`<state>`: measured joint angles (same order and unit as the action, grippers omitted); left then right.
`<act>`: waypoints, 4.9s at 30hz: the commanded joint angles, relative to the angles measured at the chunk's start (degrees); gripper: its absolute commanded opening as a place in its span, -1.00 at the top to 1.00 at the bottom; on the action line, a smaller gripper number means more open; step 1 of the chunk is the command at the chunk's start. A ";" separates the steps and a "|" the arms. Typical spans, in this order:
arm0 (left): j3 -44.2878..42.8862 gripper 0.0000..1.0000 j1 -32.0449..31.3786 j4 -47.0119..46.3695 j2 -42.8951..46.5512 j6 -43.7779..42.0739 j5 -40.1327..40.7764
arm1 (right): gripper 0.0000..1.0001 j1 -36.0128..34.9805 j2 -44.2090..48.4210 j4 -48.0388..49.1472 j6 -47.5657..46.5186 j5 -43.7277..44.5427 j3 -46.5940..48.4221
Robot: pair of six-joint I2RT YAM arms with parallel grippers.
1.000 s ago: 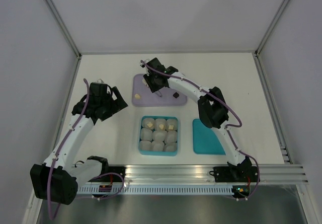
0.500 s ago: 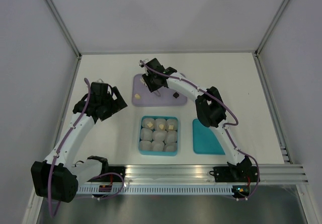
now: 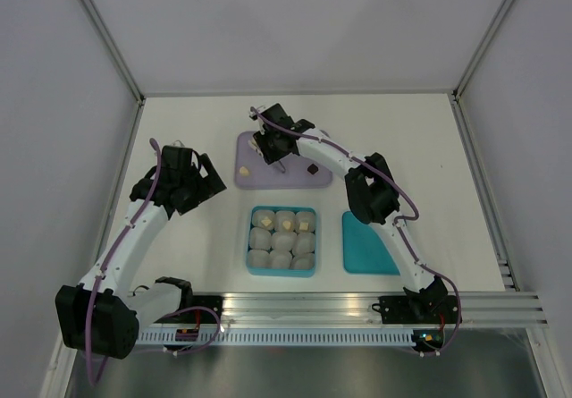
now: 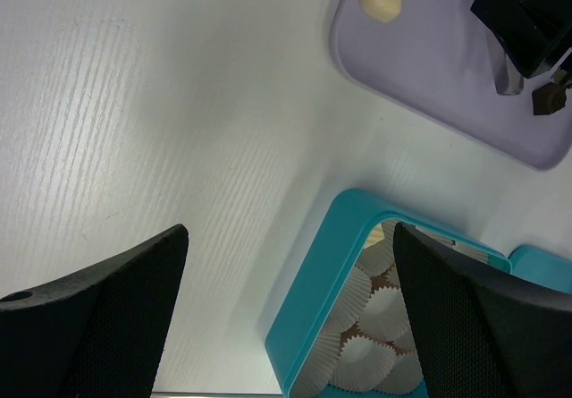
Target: Pack the chocolate
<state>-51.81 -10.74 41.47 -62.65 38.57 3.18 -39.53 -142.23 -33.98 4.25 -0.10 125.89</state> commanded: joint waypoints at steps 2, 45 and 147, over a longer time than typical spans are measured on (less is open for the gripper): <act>-2.33 -0.99 -0.16 -0.78 -0.10 0.11 1.57 | 0.07 0.15 -1.11 1.72 -0.47 -1.04 2.96; -3.29 -0.99 -0.16 -1.40 -0.89 2.04 -0.44 | 0.70 0.24 24.54 10.95 -3.28 -1.56 -24.28; 6.55 -0.99 -0.16 -7.11 8.51 1.51 -2.92 | 0.67 -18.74 61.29 18.68 0.32 -12.38 -72.54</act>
<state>-43.13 -10.74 35.86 -54.28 41.91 -0.05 -57.84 -80.03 -18.70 3.99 -13.39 52.73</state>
